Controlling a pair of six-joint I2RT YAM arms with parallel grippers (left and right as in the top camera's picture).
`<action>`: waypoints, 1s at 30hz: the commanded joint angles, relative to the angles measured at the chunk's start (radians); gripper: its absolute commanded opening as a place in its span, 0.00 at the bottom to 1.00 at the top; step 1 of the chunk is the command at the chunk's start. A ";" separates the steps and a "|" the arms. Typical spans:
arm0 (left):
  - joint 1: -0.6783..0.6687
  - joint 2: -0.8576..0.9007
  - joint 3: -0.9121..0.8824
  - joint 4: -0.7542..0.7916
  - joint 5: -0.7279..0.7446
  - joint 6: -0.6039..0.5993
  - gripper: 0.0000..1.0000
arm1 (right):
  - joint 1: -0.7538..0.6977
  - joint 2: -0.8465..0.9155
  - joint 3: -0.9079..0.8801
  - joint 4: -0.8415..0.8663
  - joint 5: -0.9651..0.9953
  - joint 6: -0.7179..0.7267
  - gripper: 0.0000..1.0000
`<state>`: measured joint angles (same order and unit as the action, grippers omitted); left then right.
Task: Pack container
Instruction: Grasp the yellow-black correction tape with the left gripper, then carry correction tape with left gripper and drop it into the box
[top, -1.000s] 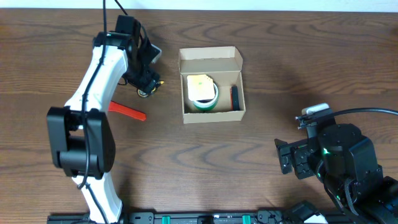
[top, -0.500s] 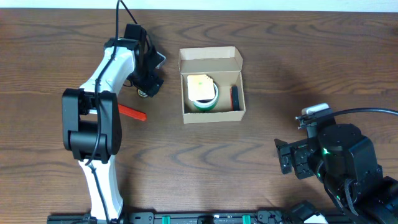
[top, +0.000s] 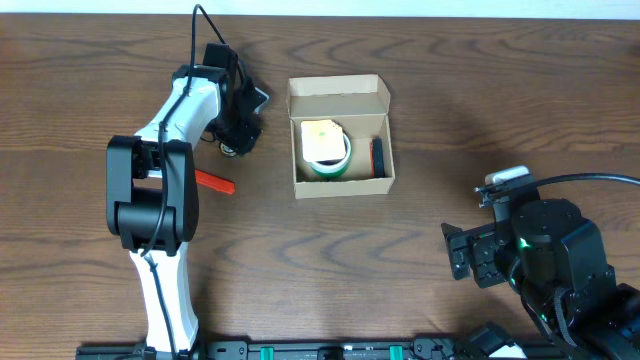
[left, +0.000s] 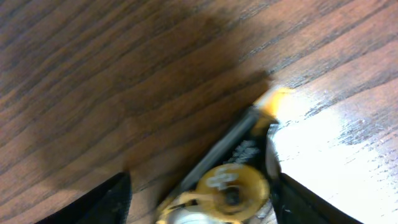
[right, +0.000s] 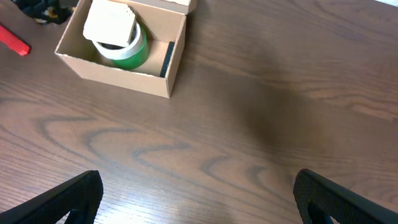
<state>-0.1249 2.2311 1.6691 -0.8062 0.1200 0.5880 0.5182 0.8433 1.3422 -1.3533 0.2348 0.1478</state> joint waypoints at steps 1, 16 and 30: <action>0.004 0.038 0.002 -0.007 -0.029 -0.002 0.58 | -0.007 0.000 -0.002 -0.001 0.000 -0.014 0.99; -0.003 -0.060 0.028 -0.052 -0.053 -0.161 0.21 | -0.007 0.000 -0.002 -0.001 0.000 -0.014 0.99; -0.174 -0.451 0.036 -0.012 0.008 -0.574 0.06 | -0.007 0.000 -0.002 -0.001 0.000 -0.014 0.99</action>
<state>-0.2161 1.8114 1.6917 -0.8265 0.0994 0.1715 0.5182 0.8433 1.3422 -1.3533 0.2348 0.1478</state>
